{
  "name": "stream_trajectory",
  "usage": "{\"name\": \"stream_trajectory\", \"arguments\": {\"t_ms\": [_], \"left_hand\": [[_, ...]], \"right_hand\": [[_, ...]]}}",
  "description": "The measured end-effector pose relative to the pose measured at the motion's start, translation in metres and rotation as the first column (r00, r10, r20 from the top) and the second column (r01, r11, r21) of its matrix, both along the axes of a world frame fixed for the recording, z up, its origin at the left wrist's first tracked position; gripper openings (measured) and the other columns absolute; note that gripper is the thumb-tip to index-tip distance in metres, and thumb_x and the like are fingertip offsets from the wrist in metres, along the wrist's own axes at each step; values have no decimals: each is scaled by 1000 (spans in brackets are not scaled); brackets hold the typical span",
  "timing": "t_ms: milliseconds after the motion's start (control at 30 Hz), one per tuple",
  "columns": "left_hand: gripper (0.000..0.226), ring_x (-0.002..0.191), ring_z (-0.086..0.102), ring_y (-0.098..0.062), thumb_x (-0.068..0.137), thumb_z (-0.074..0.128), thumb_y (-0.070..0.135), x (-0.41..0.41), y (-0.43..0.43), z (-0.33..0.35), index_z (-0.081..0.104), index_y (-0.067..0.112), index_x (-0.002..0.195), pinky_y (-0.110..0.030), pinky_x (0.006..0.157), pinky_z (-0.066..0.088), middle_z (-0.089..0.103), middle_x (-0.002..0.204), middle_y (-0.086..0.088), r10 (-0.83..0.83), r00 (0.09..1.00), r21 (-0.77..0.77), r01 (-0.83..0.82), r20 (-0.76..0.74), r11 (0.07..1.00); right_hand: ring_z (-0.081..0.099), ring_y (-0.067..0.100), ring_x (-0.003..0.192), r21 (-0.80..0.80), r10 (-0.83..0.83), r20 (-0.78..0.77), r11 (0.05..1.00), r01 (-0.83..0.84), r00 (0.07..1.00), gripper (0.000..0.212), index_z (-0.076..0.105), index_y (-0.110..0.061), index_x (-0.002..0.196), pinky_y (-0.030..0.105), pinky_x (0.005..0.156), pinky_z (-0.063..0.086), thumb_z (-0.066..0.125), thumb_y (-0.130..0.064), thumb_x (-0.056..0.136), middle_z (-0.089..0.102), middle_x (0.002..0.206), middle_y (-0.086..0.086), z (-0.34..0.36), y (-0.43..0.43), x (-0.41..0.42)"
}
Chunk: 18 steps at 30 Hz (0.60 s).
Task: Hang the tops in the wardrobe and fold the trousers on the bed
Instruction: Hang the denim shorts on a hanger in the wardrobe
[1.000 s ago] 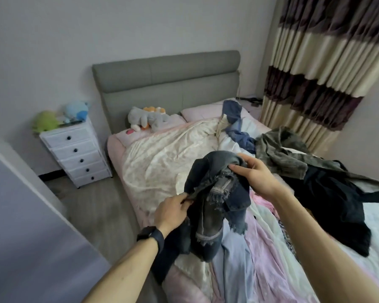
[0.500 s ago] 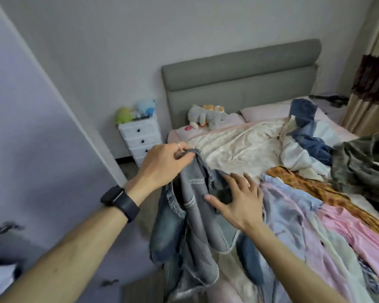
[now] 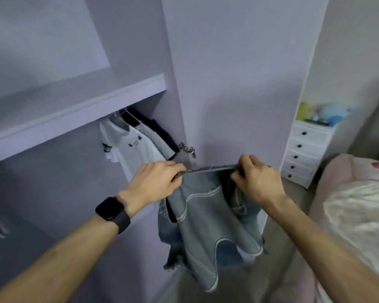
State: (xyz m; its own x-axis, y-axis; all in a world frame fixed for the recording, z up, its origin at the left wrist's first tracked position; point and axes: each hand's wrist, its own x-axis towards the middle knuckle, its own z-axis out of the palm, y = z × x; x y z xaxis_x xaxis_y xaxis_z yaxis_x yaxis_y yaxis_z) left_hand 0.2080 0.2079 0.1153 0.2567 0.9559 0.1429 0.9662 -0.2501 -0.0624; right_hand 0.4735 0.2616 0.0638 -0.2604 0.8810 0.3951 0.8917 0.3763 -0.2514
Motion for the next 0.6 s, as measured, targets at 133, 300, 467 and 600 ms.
{"name": "stream_trajectory", "arguments": {"t_ms": [133,300,467,600], "left_hand": [[32,93,67,-31,98,50,32,-64,-36,-9,58,34,129,-40,70,53,67,113,6,190,981,125,-193,34,973],[26,101,64,-33,94,55,23,-152,-53,-24,65,25,118,-43,80,54,68,111,-2,502,857,5,-506,118,862],[4,78,62,-16,80,64,32,-206,-48,-43,66,29,77,-28,61,47,66,82,6,641,763,-430,-551,88,715],[7,80,61,-11,73,70,32,-230,-33,-49,65,31,78,-25,62,47,66,85,8,648,711,-590,-407,274,697]], "right_hand": [[63,45,78,76,152,-102,987,-145,983,27,57,-5,102,46,67,51,70,-24,88,62,98,16,31,26,-65],[60,44,72,101,272,-171,961,-258,947,20,60,-4,93,45,61,51,73,-10,80,59,90,18,30,58,-137],[65,34,95,-305,338,37,900,-311,941,14,71,-14,96,32,75,50,70,-21,84,70,102,12,-7,80,-179],[68,31,93,-310,337,-55,889,-337,940,14,76,-23,94,26,77,47,67,-25,85,75,96,6,-9,103,-210]]}}
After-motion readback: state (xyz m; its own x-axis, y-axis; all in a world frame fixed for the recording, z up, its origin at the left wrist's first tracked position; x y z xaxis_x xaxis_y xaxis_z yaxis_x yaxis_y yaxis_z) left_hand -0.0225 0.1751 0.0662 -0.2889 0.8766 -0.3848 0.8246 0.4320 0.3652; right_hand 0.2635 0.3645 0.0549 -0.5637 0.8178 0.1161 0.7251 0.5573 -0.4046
